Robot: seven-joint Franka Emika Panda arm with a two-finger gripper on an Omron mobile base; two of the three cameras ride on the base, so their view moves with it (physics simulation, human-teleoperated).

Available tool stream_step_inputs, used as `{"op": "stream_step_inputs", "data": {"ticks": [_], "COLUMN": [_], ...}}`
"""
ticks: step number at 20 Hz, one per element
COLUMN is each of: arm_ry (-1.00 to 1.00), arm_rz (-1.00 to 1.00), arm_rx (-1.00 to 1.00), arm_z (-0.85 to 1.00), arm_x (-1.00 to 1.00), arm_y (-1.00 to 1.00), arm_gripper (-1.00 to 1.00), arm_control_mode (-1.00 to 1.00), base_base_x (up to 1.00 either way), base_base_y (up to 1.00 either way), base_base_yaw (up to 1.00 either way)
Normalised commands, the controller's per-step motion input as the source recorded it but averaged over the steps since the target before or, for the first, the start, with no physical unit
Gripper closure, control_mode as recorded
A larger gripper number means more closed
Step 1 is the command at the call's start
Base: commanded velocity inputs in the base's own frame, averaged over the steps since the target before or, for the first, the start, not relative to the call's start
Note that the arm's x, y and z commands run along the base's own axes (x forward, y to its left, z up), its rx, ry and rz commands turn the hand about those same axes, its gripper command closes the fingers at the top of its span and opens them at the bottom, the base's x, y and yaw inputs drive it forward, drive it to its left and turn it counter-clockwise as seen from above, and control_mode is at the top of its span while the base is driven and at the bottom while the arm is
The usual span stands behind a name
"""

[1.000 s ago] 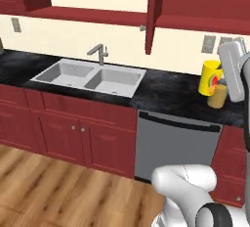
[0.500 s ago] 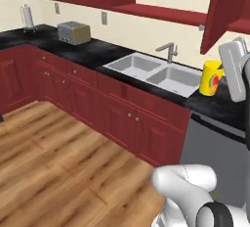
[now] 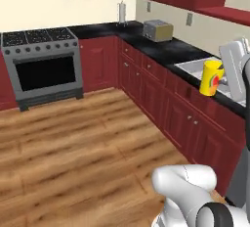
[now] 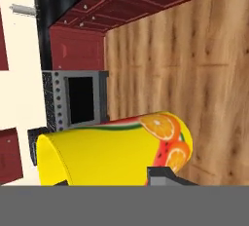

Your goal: There is a tray on the dining counter. Grab the cup, mug, and pitcher and place them on the tray. The pitcher may be placed next to the tray if it cannot fit the tray.

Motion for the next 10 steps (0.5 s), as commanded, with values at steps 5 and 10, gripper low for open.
{"op": "stream_step_inputs", "data": {"ticks": [5, 10], "arm_ry": [0.0, 0.0], "arm_rz": [0.0, 0.0], "arm_rx": [0.0, 0.0], "arm_z": [0.0, 0.0], "arm_x": [0.0, 0.0], "arm_y": [0.0, 0.0], "arm_gripper": [1.0, 1.0], "arm_control_mode": [1.0, 1.0], "base_base_x": [0.0, 0.0], "base_base_y": [0.0, 0.0], "base_base_yaw": [0.73, 0.72]}}
